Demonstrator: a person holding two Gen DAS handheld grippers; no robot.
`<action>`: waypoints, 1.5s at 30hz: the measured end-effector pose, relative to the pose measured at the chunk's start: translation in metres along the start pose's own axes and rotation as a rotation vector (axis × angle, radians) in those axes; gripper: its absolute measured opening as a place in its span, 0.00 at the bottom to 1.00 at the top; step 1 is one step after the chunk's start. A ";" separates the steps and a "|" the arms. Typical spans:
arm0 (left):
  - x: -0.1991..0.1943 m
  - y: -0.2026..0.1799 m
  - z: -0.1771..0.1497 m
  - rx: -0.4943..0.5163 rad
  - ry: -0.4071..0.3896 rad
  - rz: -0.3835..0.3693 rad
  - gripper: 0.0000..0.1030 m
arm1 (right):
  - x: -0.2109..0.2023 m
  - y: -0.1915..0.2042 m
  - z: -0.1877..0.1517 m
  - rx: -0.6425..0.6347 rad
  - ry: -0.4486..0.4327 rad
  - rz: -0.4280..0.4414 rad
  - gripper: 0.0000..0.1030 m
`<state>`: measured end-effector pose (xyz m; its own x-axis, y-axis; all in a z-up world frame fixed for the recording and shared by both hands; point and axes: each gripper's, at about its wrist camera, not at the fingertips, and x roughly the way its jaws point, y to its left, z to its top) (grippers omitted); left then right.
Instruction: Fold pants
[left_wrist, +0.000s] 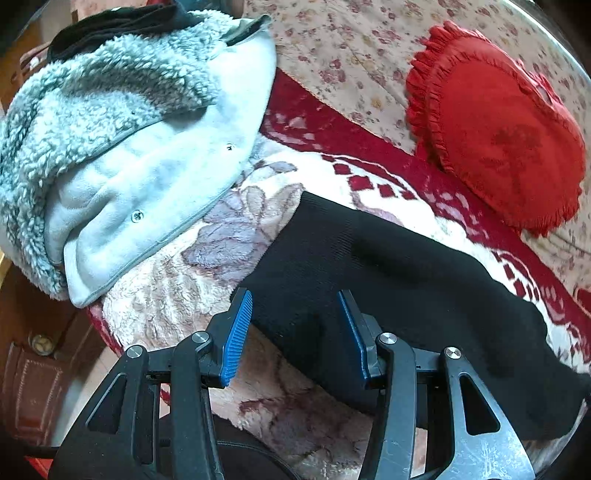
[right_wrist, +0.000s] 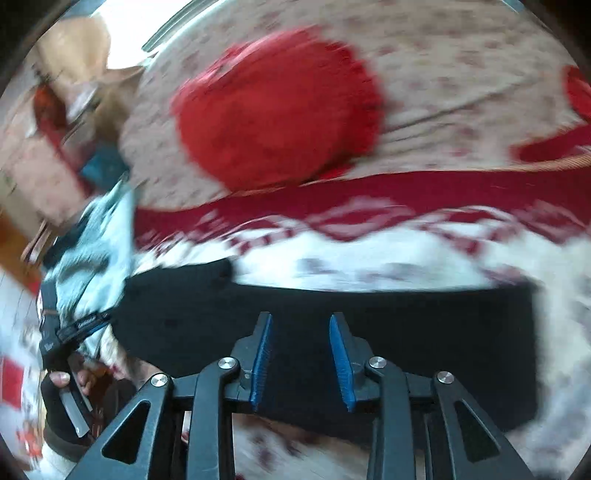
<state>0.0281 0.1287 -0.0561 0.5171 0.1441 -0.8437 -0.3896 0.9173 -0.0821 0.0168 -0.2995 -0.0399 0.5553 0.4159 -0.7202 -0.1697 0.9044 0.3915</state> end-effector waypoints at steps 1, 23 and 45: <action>0.000 0.001 0.001 0.003 -0.003 -0.004 0.45 | 0.010 0.010 0.003 -0.026 0.009 0.010 0.29; 0.026 -0.013 0.006 0.065 0.009 0.028 0.46 | 0.136 0.113 0.040 -0.273 0.134 0.025 0.29; -0.007 -0.054 -0.048 0.156 0.008 -0.055 0.46 | 0.088 0.112 -0.044 -0.332 0.164 -0.001 0.31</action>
<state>0.0086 0.0602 -0.0712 0.5277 0.0898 -0.8447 -0.2377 0.9703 -0.0453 0.0106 -0.1575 -0.0842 0.4225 0.4001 -0.8133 -0.4386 0.8755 0.2028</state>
